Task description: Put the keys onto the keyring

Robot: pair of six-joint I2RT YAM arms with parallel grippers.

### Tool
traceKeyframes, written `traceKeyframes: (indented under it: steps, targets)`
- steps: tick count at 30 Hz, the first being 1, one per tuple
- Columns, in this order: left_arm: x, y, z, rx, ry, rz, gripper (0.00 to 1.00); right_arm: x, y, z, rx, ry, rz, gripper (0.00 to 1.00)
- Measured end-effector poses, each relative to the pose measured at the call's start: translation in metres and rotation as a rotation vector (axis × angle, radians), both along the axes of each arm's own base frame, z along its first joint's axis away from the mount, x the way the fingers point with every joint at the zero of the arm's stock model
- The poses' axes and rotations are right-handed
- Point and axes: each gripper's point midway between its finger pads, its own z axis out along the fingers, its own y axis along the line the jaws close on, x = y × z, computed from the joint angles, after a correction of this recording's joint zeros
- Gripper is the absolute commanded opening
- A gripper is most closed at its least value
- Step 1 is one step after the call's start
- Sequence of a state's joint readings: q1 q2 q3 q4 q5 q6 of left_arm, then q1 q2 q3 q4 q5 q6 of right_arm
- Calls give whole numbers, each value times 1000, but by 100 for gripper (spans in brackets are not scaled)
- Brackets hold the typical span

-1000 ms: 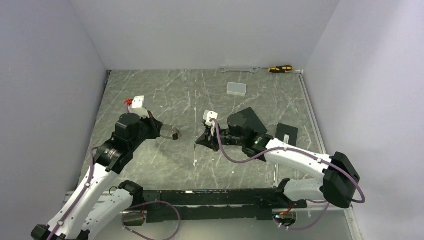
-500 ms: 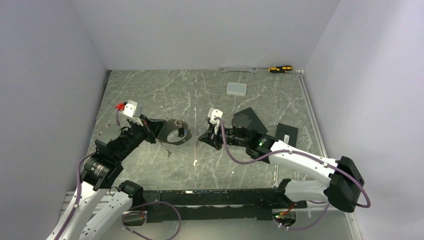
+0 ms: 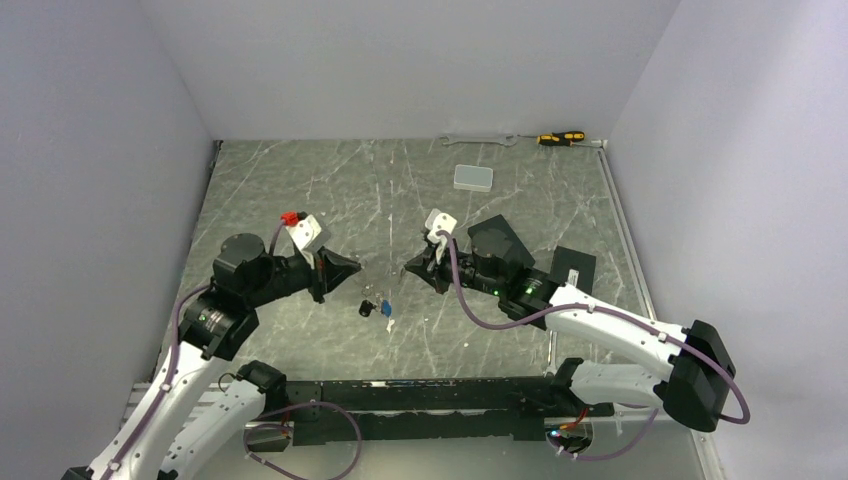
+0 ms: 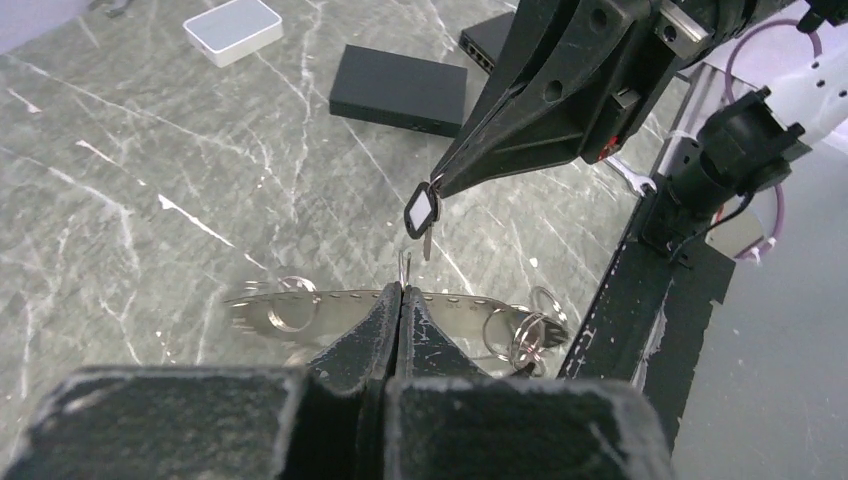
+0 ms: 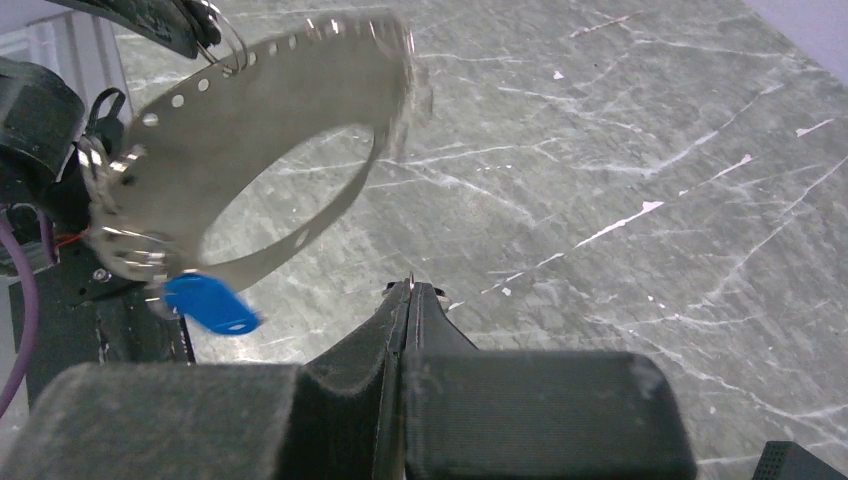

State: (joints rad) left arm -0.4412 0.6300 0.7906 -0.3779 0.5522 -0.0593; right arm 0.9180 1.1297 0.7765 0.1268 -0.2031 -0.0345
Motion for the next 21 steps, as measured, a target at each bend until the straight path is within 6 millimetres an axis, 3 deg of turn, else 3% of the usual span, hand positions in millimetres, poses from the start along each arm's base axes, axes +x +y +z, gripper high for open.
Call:
traceKeyframes:
  steps: [10, 21]
  targets:
    - [3, -15, -21, 33, 91, -97, 0, -30, 4, 2, -11, 27, 156, 0]
    - [-8, -16, -6, -9, 18, -140, 0, -62, 17, 28, 18, 59, 366, 0]
